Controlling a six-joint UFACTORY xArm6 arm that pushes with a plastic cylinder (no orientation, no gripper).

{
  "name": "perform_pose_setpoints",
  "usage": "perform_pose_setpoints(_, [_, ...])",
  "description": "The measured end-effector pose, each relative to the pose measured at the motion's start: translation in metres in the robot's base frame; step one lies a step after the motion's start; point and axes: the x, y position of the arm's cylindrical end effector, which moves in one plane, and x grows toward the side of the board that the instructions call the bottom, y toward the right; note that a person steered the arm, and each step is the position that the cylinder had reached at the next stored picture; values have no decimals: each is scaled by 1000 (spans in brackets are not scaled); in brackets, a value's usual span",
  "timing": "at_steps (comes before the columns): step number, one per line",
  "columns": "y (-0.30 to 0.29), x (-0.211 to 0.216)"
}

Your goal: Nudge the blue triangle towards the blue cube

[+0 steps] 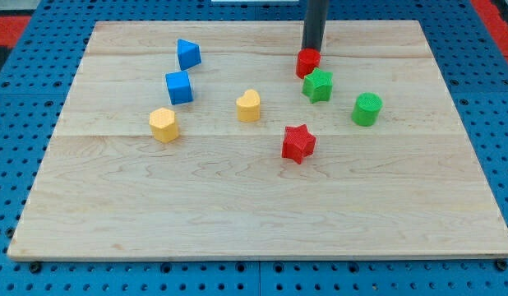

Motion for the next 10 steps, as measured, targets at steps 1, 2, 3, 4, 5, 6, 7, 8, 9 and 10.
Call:
perform_pose_setpoints(1, [39, 4])
perform_pose_setpoints(2, [23, 20])
perform_pose_setpoints(3, [-38, 31])
perform_pose_setpoints(4, [-87, 32])
perform_pose_setpoints(5, [-79, 31])
perform_pose_setpoints(6, [-97, -13])
perform_pose_setpoints(7, [-164, -25])
perform_pose_setpoints(8, [-239, -10])
perform_pose_setpoints(9, [-290, 27])
perform_pose_setpoints(10, [-300, -16])
